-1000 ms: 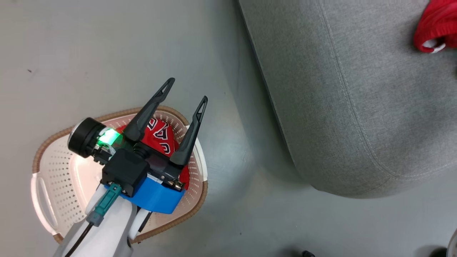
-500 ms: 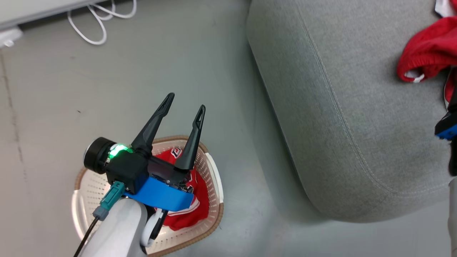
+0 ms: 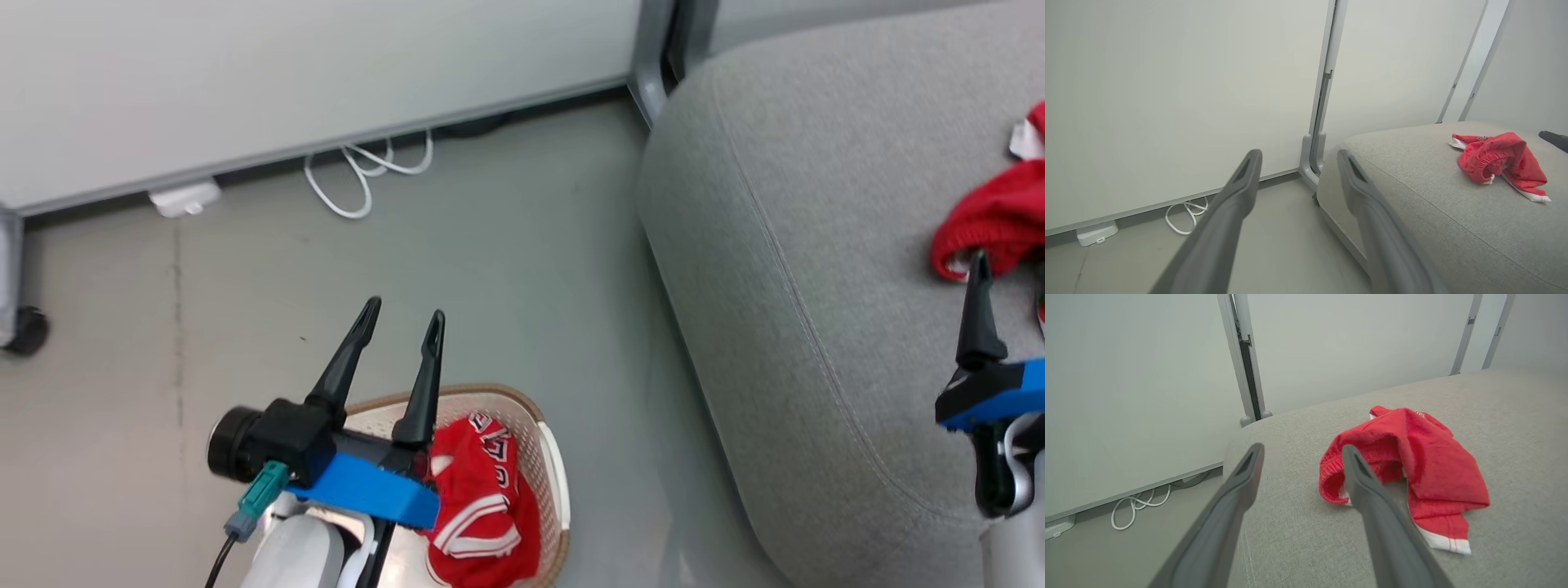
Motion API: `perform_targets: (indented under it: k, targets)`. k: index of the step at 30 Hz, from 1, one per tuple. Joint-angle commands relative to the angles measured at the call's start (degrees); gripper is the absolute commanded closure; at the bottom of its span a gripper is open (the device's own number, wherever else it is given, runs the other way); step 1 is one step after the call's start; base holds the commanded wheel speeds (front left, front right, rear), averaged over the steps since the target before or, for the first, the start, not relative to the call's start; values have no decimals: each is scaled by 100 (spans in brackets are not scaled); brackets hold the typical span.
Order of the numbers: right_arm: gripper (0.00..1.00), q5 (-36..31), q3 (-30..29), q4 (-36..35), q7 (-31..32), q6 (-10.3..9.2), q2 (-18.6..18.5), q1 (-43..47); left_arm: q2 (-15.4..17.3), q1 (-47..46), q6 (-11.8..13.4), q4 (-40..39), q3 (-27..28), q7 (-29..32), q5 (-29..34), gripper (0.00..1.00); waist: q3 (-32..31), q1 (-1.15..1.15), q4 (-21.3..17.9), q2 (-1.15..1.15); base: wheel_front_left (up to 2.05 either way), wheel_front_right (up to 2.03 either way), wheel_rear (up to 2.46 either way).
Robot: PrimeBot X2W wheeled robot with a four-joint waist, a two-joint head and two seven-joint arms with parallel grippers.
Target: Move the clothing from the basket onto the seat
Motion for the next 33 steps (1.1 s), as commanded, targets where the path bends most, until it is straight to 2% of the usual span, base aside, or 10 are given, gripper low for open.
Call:
perform_targets:
  k: [1, 8, 18, 26, 33]
  targets:
    - [0, 74, 66, -277, 72, 3, 53, 288, -25, 153, -35, 41, 117, -26, -8, 0, -353, 2, 294, 0, 0, 0, 0]
    - [0, 108, 202, -1505, 332, 3, 325, 1219, -132, 485, -49, 215, 464, -25, 51, 0, -742, 2, 592, 0, 0, 0, 0]
    - [0, -1, 311, -2714, 618, 3, 553, 2315, -197, 733, -50, 500, 849, -22, 114, 0, -1137, 2, 962, 0, 0, 0, 0]
    - [0, 329, 587, -2881, 599, 3, 566, 2849, -214, 853, -52, 724, 1126, -21, 169, 0, -1300, 2, 1218, 0, 0, 0, 0]
    - [0, 457, 806, -2690, 452, 3, 565, 2928, -148, 882, -52, 839, 1167, -21, 186, 0, -1301, 2, 1332, 0, 0, 0, 0]
